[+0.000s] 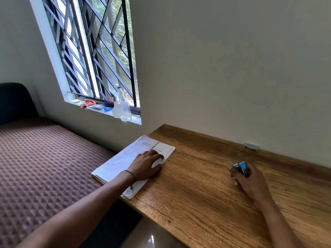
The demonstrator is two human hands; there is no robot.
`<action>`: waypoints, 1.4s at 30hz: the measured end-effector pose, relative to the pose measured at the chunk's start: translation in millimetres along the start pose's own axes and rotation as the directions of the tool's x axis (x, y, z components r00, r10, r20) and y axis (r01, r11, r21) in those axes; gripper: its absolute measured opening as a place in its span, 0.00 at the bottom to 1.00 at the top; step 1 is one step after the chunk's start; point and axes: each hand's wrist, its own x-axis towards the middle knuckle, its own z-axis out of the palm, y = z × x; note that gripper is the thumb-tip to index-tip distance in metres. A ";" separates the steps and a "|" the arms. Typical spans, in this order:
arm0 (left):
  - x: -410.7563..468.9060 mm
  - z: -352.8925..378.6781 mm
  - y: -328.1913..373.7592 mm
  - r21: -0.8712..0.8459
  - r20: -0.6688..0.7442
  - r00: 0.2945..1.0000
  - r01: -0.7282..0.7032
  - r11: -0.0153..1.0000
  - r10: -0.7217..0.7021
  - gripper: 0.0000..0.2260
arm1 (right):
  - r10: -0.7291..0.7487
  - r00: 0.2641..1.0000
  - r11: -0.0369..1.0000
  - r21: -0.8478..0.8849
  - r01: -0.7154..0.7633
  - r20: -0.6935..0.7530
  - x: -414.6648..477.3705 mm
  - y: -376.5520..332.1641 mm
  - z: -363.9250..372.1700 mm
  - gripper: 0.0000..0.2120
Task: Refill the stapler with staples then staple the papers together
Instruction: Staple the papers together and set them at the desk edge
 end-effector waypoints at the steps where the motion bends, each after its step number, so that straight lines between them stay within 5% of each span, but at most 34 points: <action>1: 1.0 0.6 0.9 0.002 -0.002 1.000 -0.003 1.000 0.003 0.19 | 0.002 1.000 1.000 -0.004 -0.002 0.000 0.1 0.2 -0.4 0.12; 8: 5.9 3.8 13.5 -0.013 -0.092 0.992 -0.084 0.996 0.082 0.18 | 0.017 1.000 1.000 0.027 -0.017 -0.009 1.7 1.3 -0.4 0.11; 12: 19.2 8.7 65.0 -0.215 -0.212 0.968 -0.183 0.959 0.137 0.14 | 0.101 0.994 0.977 0.192 -0.091 -0.044 2.9 1.0 -0.7 0.14; 16: 40.0 17.1 143.9 -0.480 -0.167 0.968 -0.246 0.842 0.188 0.15 | 0.234 0.971 0.892 0.406 -0.197 -0.043 6.1 1.3 -1.9 0.20; 22: 59.7 49.8 224.9 -0.610 -0.165 0.970 -0.243 0.754 0.179 0.20 | 0.251 0.966 0.847 0.499 -0.183 -0.070 7.6 1.5 2.1 0.14; 33: 77.6 78.6 223.0 -0.622 -0.242 0.965 -0.238 0.746 0.106 0.22 | 0.129 0.973 0.945 0.323 -0.061 -0.193 12.1 6.2 1.5 0.08; 39: 97.9 73.0 212.1 -0.642 -0.258 0.965 -0.206 0.739 0.045 0.14 | 0.105 0.961 0.986 0.155 -0.066 -0.257 9.0 5.0 5.5 0.12; 42: 124.3 68.2 204.6 -0.592 -0.240 0.970 -0.174 0.787 0.033 0.14 | 0.038 0.976 0.997 0.067 -0.024 -0.216 6.2 4.4 9.6 0.04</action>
